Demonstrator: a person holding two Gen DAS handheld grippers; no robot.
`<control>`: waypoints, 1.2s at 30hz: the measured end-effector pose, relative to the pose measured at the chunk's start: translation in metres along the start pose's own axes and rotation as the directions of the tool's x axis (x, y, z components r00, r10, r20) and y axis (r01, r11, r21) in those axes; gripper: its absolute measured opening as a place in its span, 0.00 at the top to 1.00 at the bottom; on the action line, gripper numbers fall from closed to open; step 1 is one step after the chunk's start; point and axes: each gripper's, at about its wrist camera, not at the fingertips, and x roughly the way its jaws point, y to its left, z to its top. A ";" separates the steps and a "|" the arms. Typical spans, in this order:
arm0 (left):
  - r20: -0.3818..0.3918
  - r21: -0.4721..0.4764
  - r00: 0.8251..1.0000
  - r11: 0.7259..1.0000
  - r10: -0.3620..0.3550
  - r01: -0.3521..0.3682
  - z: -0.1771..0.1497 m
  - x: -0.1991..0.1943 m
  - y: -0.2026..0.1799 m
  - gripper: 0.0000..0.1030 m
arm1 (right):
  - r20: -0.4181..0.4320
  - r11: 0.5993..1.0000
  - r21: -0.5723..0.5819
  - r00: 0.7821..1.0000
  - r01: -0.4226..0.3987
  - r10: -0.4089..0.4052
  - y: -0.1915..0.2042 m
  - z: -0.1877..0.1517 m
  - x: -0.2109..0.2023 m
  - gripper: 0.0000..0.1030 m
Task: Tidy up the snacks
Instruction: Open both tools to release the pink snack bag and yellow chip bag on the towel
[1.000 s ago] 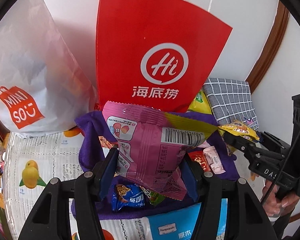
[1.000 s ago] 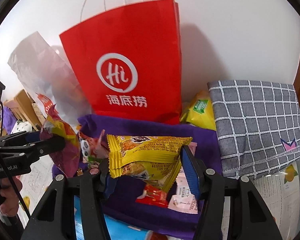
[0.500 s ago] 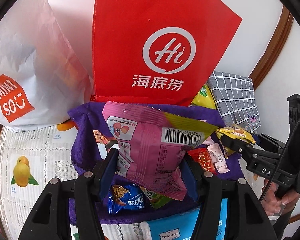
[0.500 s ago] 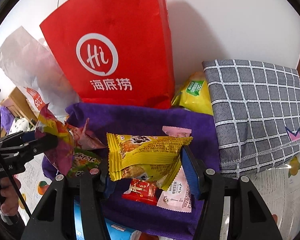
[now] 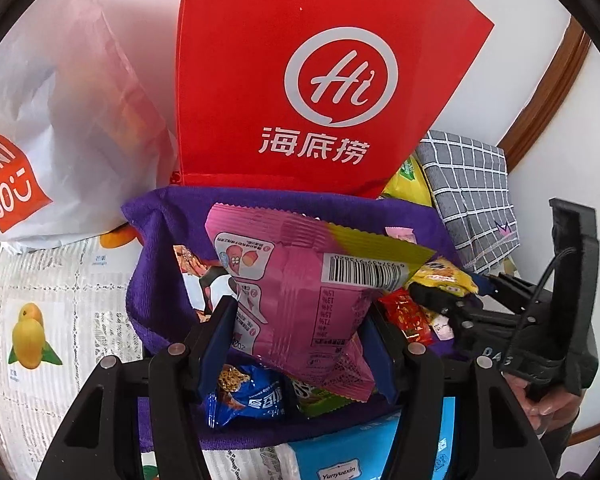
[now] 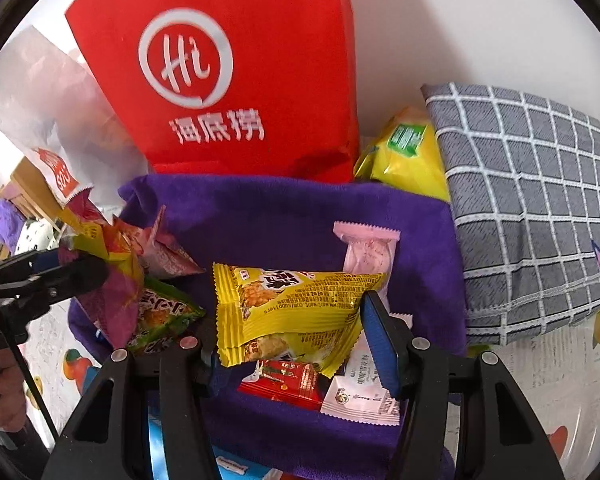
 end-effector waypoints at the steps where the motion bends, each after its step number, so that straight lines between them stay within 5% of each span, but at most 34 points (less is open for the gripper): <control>1: -0.008 0.002 1.000 1.000 0.006 -0.006 0.000 0.002 -0.001 0.43 | -0.008 1.000 -0.004 1.000 0.005 -0.005 0.000 0.000 0.003 0.45; 19: -0.013 0.005 1.000 1.000 0.001 -0.001 -0.001 0.007 -0.004 0.43 | -0.045 1.000 0.012 0.999 0.015 -0.015 -0.006 -0.002 0.008 0.38; 28: -0.022 -0.005 1.000 1.000 0.010 -0.010 -0.003 0.006 -0.008 0.28 | -0.010 0.999 0.033 1.000 0.008 -0.008 -0.004 0.001 -0.011 0.32; 36: -0.006 0.004 0.999 0.999 0.038 -0.038 -0.025 -0.016 -0.010 0.28 | 0.065 0.999 0.031 0.998 -0.009 0.007 0.002 0.001 -0.042 0.32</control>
